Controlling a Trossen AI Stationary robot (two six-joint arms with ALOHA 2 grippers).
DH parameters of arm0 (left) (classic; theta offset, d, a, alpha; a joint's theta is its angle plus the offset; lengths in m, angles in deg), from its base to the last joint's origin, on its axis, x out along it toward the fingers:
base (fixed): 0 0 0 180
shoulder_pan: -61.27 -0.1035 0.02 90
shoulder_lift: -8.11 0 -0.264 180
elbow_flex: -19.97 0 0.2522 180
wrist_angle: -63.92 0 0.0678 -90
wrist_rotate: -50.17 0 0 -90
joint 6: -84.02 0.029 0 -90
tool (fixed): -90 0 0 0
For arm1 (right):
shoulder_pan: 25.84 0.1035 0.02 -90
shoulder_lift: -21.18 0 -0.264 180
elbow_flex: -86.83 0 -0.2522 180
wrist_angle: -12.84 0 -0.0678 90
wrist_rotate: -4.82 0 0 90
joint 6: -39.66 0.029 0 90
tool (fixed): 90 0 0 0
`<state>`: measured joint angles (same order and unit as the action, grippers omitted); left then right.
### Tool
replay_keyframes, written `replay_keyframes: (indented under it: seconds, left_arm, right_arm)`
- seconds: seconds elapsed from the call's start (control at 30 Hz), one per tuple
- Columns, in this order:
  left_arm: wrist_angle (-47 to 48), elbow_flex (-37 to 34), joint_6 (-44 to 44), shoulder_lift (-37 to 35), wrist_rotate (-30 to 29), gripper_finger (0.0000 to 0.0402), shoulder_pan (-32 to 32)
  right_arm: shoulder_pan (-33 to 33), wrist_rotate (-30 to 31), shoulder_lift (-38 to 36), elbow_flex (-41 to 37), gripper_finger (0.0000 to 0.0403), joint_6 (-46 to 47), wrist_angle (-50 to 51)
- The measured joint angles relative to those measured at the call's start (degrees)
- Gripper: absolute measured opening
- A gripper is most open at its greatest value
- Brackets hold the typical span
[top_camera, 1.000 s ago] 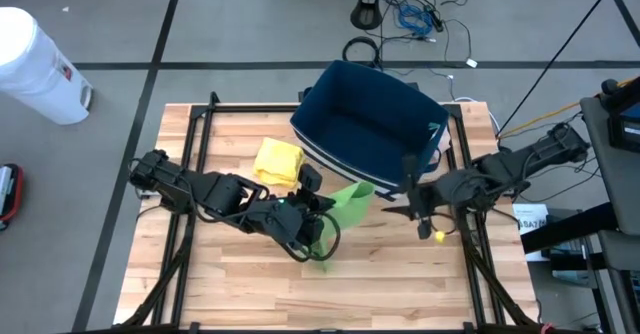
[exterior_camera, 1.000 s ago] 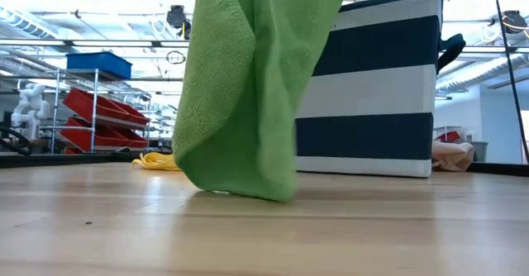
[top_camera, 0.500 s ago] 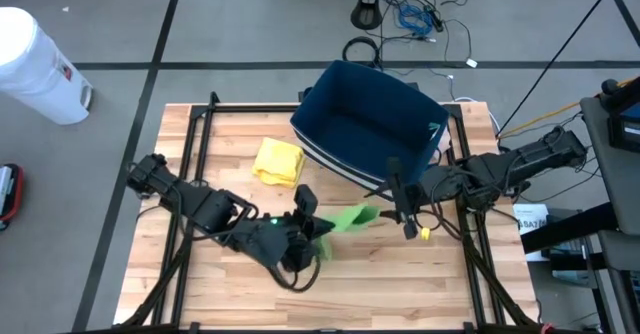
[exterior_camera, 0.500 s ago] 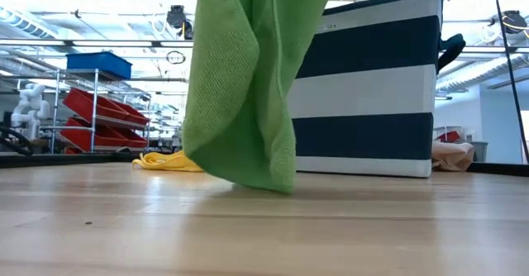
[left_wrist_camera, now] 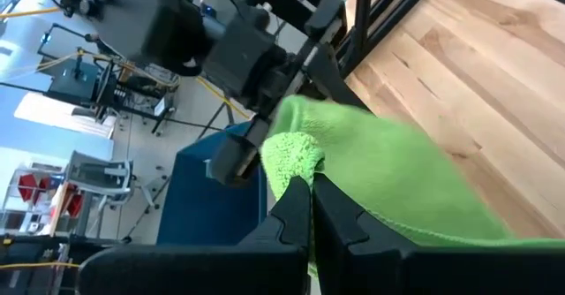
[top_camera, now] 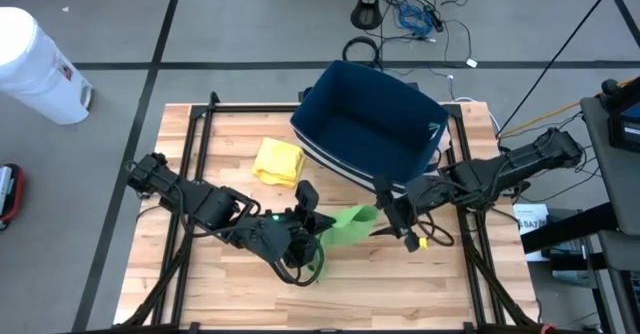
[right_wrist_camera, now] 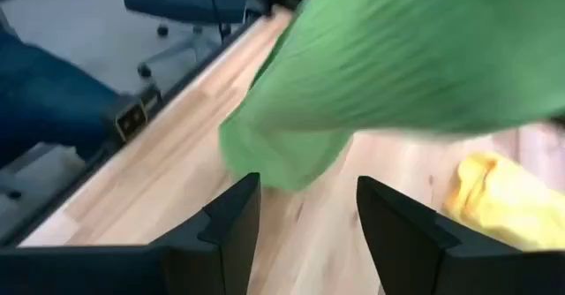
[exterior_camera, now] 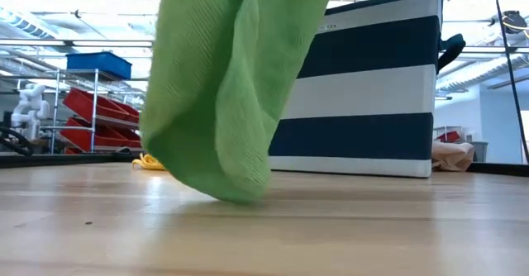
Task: Fold towel
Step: Fold the green towel
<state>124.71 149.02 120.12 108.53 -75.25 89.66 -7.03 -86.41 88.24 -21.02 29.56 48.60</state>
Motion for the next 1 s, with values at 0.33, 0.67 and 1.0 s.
replay_keyframes:
  seconds: [0.33,0.67,1.0]
  left_arm:
    - [-0.20,0.00,-1.06,0.00,1.53,0.0000,-1.65]
    - [-0.23,0.00,-2.58,0.00,5.34,0.0000,-1.81]
    - [-1.44,0.00,-4.22,0.00,7.77,0.0000,-1.79]
  right_arm:
    - [0.04,5.37,-0.12,-0.02,0.0187,-3.11,-7.30]
    - [0.10,8.57,-1.50,-0.02,0.0168,-7.97,-11.45]
    - [4.21,8.78,-2.38,-0.02,0.0010,-14.63,-12.42]
